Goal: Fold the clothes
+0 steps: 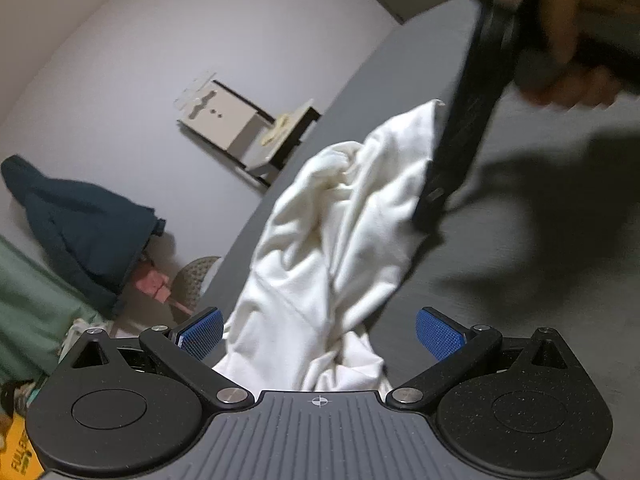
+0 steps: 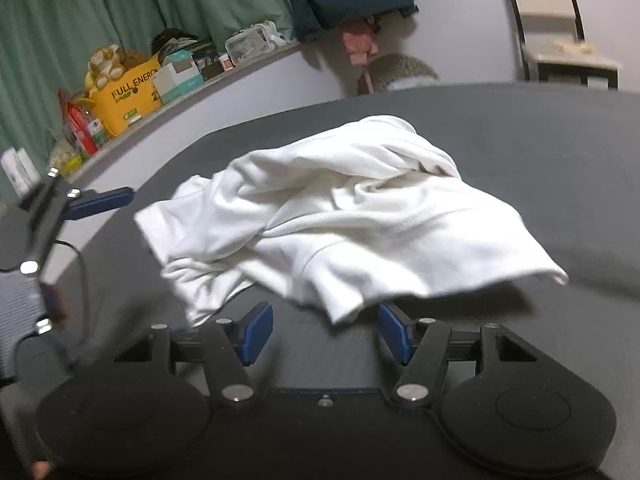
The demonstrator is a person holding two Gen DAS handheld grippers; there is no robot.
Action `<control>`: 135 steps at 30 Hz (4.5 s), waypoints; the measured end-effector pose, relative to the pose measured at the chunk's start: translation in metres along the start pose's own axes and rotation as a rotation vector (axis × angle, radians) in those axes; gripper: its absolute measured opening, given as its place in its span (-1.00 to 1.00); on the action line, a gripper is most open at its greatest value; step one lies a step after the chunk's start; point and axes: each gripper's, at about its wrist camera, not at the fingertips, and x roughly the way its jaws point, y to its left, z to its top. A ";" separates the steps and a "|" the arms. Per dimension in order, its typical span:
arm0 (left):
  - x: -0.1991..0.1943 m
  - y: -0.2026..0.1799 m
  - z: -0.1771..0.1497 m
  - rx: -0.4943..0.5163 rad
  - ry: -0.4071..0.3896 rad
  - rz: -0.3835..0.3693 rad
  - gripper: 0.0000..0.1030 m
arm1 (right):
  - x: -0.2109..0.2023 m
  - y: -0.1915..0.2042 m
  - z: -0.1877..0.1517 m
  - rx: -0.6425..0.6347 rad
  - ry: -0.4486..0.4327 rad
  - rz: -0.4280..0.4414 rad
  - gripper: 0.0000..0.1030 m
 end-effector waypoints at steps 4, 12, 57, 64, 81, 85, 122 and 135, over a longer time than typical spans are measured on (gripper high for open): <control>-0.004 -0.003 0.001 -0.003 -0.032 -0.011 1.00 | 0.011 -0.004 0.002 0.049 0.002 0.098 -0.74; -0.009 -0.006 -0.003 0.058 -0.039 0.043 1.00 | -0.059 -0.014 0.012 0.243 -0.092 0.328 -0.91; -0.022 -0.031 -0.007 0.299 -0.050 0.026 1.00 | -0.031 0.022 -0.012 0.294 -0.102 0.229 -0.80; -0.027 -0.037 0.003 0.285 -0.123 0.017 1.00 | -0.052 -0.008 0.005 0.502 -0.182 0.485 -0.88; -0.050 -0.016 0.050 0.100 -0.221 0.278 -0.16 | -0.084 0.006 0.042 0.425 -0.230 0.565 -0.88; -0.037 -0.013 0.058 0.056 -0.174 0.269 -0.33 | -0.077 0.004 0.042 0.465 -0.245 0.558 -0.88; -0.034 0.030 0.079 -0.286 -0.049 0.503 -0.97 | -0.084 -0.008 0.033 0.335 -0.281 0.346 -0.09; -0.035 0.109 -0.010 -0.687 0.025 0.477 -0.96 | 0.003 0.086 -0.054 -0.862 -0.175 -0.426 -0.08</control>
